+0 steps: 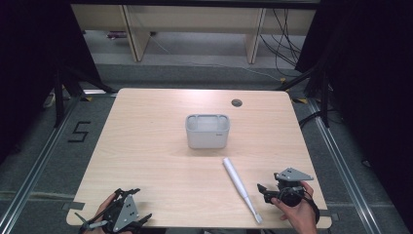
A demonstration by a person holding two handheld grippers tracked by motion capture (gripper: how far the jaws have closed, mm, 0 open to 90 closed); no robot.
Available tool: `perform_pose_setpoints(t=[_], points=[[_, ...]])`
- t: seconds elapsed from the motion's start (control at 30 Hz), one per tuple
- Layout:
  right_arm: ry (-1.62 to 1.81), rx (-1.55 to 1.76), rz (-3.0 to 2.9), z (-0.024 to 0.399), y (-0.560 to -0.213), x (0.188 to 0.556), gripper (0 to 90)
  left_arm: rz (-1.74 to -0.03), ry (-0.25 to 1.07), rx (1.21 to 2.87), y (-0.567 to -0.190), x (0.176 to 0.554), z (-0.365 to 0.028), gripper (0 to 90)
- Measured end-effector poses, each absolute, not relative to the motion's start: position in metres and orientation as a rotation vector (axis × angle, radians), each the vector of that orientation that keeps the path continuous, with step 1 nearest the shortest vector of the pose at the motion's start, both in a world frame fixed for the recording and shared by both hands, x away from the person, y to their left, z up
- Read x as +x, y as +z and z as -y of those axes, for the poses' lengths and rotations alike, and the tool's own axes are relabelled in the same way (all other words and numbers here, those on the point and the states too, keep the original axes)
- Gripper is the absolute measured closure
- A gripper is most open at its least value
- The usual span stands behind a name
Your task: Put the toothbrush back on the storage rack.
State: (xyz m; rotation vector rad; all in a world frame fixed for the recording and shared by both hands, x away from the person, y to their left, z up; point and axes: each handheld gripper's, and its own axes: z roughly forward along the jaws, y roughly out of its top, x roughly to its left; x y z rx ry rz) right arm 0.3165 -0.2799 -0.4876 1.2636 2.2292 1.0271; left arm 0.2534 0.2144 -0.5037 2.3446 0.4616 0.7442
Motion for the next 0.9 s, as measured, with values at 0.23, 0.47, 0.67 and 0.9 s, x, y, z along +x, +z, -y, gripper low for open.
perform_pose_setpoints(t=[0.23, 0.47, 0.67, 0.9], points=[[1.068, 1.250, -2.239, 0.274, -0.477, 0.311, 40.1, -0.451, 0.751, 2.358, -0.503, 0.253, -0.215, 15.4], [1.149, 1.121, -2.259, 0.262, -0.466, 0.306, 53.9, -0.450, 0.742, 2.356, -0.503, 0.253, -0.215, 15.4], [1.197, 1.065, -2.300, 0.249, -0.463, 0.302, 67.4, -0.453, 0.748, 2.356, -0.503, 0.253, -0.215, 15.4], [1.151, 0.967, -2.365, 0.230, -0.461, 0.296, 79.8, -0.450, 0.734, 2.361, -0.502, 0.254, -0.215, 15.4]])
